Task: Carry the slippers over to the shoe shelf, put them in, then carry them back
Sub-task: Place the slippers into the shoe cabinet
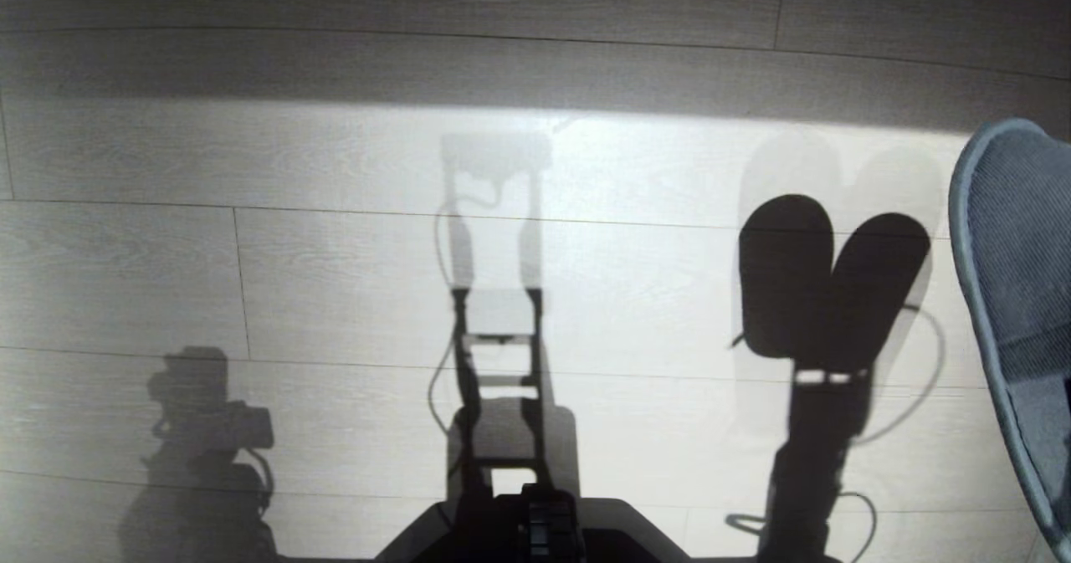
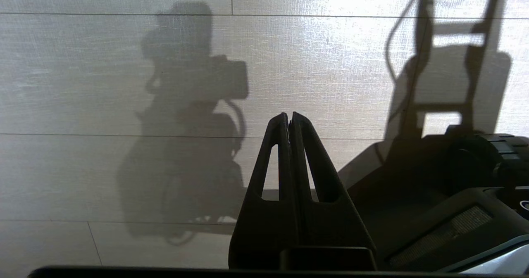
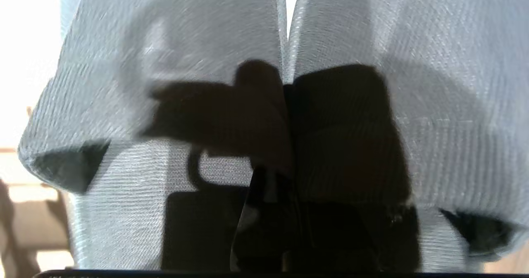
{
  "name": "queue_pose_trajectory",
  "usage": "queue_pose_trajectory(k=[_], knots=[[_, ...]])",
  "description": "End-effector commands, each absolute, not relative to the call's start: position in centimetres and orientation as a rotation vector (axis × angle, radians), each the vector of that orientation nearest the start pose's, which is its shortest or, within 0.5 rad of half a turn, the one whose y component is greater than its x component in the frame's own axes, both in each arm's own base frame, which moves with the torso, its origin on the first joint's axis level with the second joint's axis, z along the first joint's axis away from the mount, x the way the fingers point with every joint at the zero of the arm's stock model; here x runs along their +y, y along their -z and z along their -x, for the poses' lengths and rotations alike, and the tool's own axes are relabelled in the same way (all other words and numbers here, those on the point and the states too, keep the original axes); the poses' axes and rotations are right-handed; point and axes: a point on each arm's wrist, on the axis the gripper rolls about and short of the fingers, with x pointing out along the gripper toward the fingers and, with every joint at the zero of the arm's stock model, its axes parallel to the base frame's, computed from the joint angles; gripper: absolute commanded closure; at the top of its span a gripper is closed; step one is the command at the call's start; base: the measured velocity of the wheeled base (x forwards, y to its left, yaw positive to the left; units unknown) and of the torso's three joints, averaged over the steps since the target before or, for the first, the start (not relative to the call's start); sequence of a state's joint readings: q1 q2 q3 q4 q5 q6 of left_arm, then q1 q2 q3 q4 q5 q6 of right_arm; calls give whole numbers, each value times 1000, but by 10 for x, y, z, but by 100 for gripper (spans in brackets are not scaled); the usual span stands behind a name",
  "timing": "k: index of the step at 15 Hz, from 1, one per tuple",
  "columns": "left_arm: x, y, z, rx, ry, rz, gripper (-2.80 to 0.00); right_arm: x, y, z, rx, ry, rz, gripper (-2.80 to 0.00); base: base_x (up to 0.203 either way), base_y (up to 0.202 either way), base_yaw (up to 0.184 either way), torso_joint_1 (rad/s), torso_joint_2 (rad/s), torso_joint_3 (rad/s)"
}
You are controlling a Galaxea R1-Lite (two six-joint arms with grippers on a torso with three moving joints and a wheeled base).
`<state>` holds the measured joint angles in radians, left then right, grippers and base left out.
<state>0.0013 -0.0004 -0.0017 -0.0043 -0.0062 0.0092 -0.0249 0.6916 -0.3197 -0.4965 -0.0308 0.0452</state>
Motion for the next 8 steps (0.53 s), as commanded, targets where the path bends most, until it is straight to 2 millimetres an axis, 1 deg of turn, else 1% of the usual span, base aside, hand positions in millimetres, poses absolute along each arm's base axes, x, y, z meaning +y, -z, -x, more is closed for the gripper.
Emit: queue_pose_trajectory(k=[1, 3, 4, 8], knots=[[0, -76, 23, -6, 5, -9, 0, -1, -173, -31, -135, 52, -38, 0, 0, 0, 0, 0, 0, 0], [0, -76, 23, -6, 5, -9, 0, -1, -142, -13, -127, 42, -23, 0, 0, 0, 0, 0, 0, 0], [0, -76, 23, -6, 5, -9, 0, 0, -127, -8, -99, 37, -18, 0, 0, 0, 0, 0, 0, 0], [0, -76, 23, -6, 5, -9, 0, 0, -92, 17, -70, -1, -2, 0, 0, 0, 0, 0, 0, 0]])
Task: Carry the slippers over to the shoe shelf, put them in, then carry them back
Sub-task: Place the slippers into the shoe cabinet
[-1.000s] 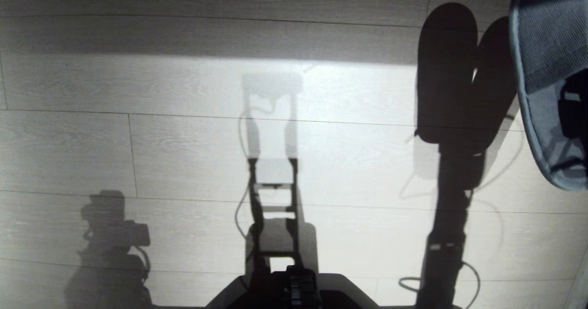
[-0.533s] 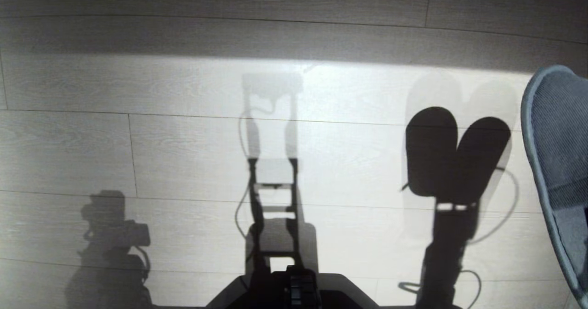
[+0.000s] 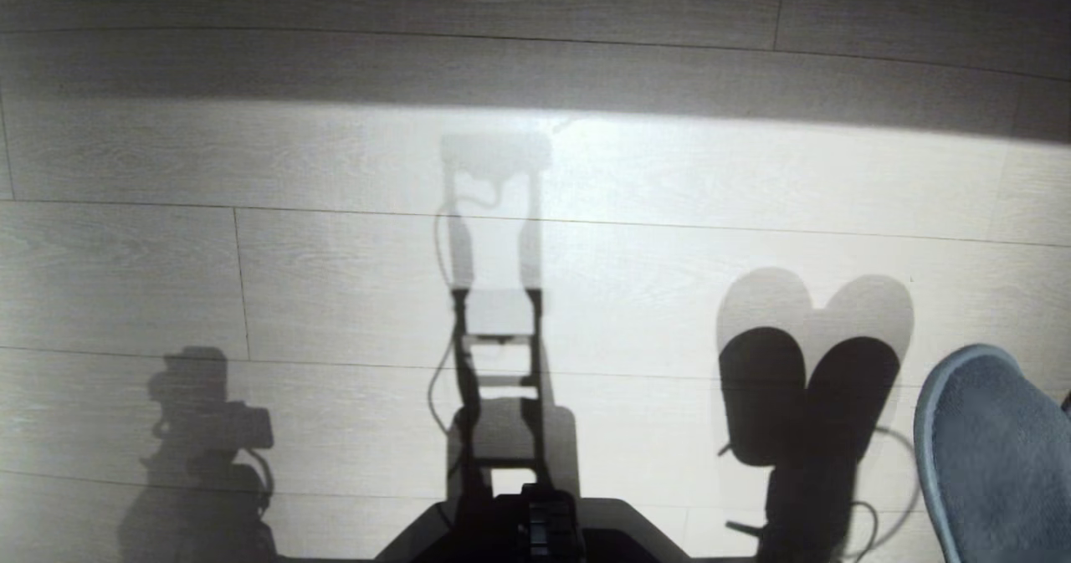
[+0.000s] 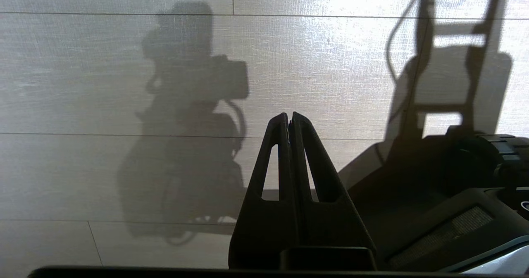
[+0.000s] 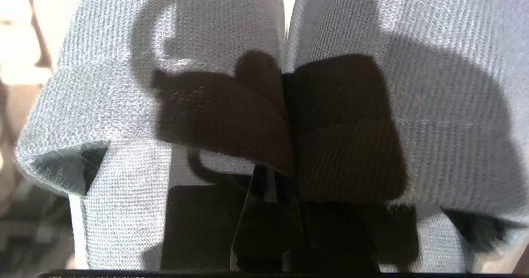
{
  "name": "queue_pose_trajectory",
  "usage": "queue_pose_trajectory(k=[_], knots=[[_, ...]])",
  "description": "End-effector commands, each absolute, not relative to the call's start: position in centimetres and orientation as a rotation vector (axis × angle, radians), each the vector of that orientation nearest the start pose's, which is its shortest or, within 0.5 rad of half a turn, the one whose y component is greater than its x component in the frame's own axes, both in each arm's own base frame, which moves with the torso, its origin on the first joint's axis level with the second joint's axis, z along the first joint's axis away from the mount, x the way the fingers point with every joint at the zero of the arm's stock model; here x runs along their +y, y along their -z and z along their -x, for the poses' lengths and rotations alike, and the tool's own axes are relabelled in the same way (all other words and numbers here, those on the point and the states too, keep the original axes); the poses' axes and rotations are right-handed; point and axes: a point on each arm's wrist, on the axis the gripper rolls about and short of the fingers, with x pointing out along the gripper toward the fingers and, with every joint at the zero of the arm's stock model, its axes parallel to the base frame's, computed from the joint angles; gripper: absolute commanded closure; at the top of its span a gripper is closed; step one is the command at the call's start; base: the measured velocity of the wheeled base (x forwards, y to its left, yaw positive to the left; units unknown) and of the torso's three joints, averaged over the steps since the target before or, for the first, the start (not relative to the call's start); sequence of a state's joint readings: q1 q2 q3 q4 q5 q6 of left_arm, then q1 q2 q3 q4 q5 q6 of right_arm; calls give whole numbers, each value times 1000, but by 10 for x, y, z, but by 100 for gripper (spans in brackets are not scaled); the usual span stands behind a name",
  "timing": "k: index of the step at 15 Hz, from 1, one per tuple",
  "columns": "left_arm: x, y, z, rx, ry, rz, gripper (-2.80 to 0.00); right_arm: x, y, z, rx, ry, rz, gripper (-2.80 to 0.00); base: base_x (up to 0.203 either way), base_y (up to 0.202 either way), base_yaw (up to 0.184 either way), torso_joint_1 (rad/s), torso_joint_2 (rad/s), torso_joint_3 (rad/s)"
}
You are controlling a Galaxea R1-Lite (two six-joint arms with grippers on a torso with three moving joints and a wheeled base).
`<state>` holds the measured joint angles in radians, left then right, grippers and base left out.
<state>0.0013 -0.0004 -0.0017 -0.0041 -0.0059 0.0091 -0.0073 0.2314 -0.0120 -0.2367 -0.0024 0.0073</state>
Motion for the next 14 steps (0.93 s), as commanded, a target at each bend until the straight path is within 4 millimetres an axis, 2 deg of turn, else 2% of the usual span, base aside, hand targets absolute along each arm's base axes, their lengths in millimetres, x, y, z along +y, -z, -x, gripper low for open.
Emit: queue_pose_trajectory(k=[1, 3, 14], knots=[[0, -76, 23, -6, 5, -9, 0, 0, -83, 22, -47, -6, 10, 0, 0, 0, 0, 0, 0, 0], [0, -76, 23, -6, 5, -9, 0, 0, -75, 23, -1, -11, 30, 0, 0, 0, 0, 0, 0, 0], [0, -76, 23, -6, 5, -9, 0, 0, -75, 23, 5, -8, 3, 0, 0, 0, 0, 0, 0, 0]])
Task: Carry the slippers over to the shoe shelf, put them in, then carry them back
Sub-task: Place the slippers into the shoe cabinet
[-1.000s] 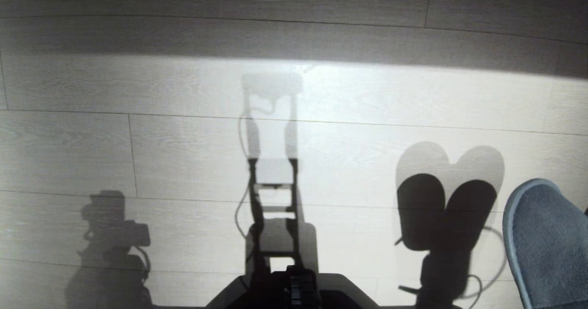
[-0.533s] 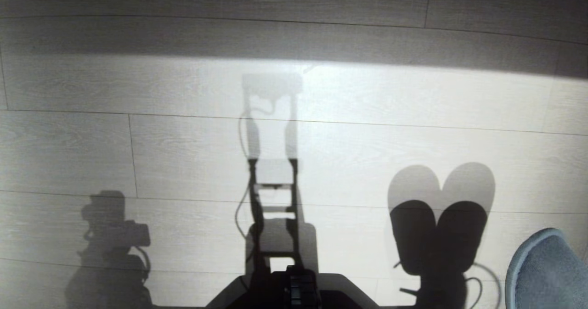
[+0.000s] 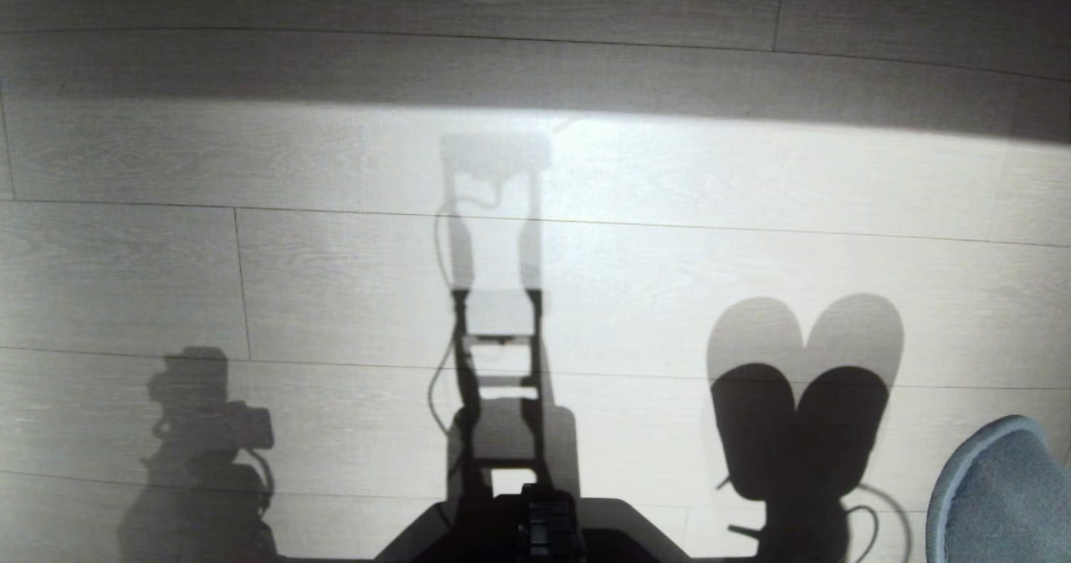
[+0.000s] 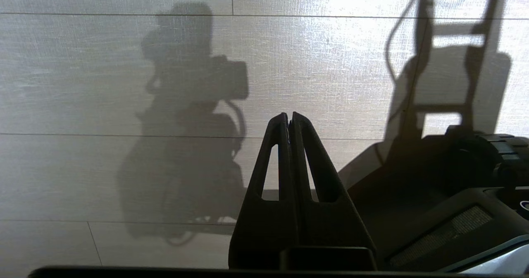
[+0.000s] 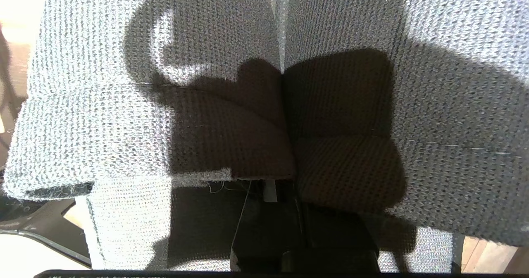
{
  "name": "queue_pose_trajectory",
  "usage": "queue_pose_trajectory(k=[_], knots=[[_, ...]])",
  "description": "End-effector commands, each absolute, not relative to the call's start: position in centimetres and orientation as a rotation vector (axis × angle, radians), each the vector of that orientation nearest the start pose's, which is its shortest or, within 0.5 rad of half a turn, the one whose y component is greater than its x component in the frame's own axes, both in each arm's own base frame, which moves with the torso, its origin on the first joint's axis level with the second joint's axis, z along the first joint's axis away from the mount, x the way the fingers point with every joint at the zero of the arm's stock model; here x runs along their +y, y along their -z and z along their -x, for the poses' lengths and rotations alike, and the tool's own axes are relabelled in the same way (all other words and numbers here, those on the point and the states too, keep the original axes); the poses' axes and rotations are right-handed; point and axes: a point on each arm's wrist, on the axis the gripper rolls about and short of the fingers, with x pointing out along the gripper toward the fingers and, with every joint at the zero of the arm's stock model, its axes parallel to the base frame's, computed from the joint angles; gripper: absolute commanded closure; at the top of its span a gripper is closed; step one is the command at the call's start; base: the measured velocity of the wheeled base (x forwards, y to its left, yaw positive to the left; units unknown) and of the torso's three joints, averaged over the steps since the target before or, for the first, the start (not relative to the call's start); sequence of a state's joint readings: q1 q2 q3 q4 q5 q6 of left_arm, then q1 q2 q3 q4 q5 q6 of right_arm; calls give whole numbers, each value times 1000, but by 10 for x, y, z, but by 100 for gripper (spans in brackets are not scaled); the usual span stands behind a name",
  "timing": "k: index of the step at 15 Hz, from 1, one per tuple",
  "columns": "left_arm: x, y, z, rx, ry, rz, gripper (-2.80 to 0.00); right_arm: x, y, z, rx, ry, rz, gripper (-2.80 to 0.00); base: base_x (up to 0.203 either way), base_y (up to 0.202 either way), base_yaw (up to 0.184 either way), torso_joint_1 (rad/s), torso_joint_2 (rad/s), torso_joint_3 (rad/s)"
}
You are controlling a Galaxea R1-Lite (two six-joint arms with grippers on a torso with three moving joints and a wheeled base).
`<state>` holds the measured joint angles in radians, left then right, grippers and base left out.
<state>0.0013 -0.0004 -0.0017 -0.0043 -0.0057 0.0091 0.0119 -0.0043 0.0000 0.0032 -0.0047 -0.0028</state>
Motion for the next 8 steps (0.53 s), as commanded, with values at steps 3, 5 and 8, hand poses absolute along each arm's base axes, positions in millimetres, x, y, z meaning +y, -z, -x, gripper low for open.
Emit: queue_pose_trajectory(k=[3, 5, 8], knots=[[0, -76, 23, -6, 5, -8, 0, 0, -75, 23, 5, -8, 3, 0, 0, 0, 0, 0, 0, 0], [0, -76, 23, -3, 6, -9, 0, 0, -75, 23, 5, -9, 3, 0, 0, 0, 0, 0, 0, 0], [0, -76, 23, -5, 8, -14, 0, 0, -75, 23, 5, -9, 3, 0, 0, 0, 0, 2, 1, 12]])
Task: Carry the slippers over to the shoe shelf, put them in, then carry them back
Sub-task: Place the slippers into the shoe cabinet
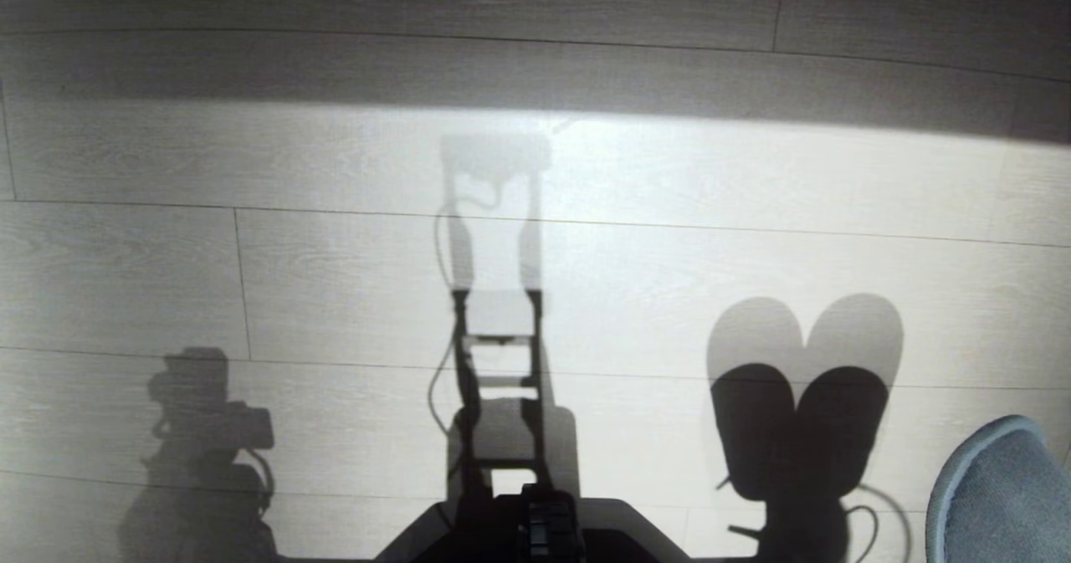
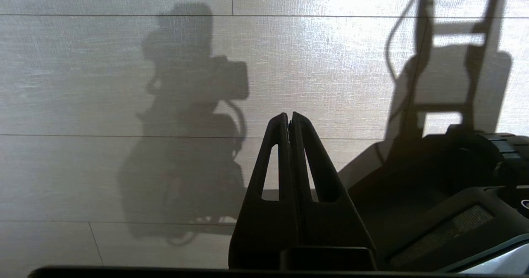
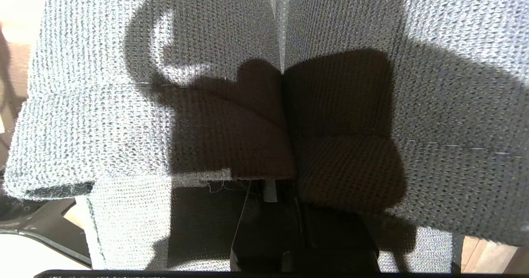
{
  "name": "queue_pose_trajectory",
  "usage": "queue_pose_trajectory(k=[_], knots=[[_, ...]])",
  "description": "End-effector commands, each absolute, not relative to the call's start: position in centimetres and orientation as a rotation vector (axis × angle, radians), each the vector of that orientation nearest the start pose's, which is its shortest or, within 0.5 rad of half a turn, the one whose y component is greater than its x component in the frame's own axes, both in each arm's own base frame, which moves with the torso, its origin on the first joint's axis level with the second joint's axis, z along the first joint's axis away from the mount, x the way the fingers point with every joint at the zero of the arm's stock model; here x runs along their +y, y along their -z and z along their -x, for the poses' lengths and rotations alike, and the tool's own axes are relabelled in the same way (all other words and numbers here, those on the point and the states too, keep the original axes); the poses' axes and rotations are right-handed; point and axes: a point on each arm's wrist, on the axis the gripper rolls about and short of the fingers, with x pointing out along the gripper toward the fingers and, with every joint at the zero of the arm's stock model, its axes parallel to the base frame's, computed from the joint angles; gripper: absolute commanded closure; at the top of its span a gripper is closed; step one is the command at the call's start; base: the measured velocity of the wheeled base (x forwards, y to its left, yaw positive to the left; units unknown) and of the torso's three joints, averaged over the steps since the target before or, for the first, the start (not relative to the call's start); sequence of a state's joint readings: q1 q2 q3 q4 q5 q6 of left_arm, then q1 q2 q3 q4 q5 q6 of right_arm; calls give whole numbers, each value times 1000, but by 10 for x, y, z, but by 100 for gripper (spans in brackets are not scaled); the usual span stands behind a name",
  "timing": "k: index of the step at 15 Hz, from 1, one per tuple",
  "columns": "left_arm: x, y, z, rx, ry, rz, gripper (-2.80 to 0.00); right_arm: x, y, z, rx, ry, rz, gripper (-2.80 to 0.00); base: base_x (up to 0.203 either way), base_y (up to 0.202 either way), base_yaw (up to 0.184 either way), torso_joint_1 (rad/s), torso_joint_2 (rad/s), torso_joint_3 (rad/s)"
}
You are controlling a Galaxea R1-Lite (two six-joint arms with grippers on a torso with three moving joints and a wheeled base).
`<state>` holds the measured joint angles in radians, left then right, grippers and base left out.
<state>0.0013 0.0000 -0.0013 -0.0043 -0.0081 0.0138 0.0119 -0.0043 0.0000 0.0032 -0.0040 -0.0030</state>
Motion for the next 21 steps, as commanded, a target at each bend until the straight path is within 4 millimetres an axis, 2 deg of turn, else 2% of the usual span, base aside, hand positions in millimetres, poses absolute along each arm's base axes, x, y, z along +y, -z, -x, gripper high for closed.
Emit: queue_pose_trajectory(k=[1, 21], knots=[[0, -77, 23, -6, 6, -8, 0, 0, -75, 23, 5, -9, 3, 0, 0, 0, 0, -2, -1, 107], [0, -77, 23, -6, 6, -2, 0, 0, -75, 23, 5, -8, 3, 0, 0, 0, 0, 3, 2, 199]])
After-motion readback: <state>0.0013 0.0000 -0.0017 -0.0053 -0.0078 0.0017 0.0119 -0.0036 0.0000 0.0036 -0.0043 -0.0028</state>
